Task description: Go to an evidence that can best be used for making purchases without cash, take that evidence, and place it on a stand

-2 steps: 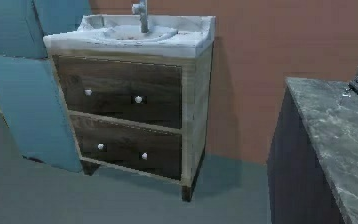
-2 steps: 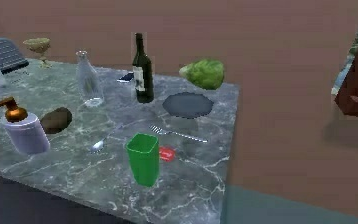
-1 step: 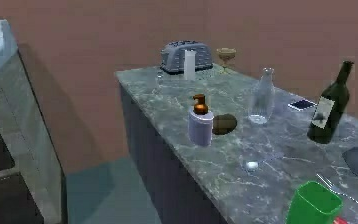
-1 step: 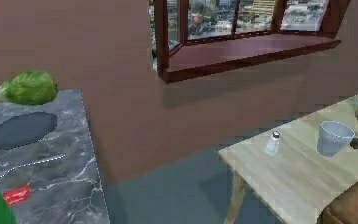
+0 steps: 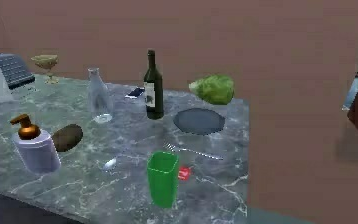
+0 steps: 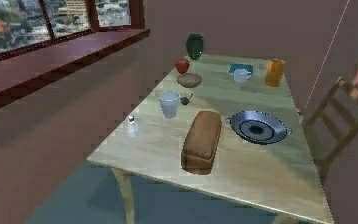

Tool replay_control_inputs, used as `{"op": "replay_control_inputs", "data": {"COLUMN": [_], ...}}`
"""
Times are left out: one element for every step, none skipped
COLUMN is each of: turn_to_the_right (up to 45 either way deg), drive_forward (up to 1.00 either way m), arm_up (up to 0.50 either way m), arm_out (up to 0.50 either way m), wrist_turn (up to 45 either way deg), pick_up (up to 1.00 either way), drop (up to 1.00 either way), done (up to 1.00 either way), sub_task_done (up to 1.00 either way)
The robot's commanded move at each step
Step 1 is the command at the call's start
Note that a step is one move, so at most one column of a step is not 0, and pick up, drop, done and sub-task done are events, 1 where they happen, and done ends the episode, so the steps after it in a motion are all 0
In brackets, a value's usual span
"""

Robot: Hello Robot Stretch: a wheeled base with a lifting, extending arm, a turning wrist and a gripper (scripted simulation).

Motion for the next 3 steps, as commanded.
{"op": "replay_control_inputs", "data": {"turn_to_the_right": [45.0, 27.0, 0.0], "drive_forward": [0.00, 0.00, 0.20], "arm_up": [0.00, 0.00, 0.00], "arm_out": [0.00, 0.00, 0.00], "wrist_turn": [0.0, 0.0, 0.0], "pick_up": [0.00, 0.00, 0.00], "drop": [0.00, 0.00, 0.00], "done": [0.00, 0.00, 0.00], "sub_task_done": [0.00, 0.00, 0.00]}}
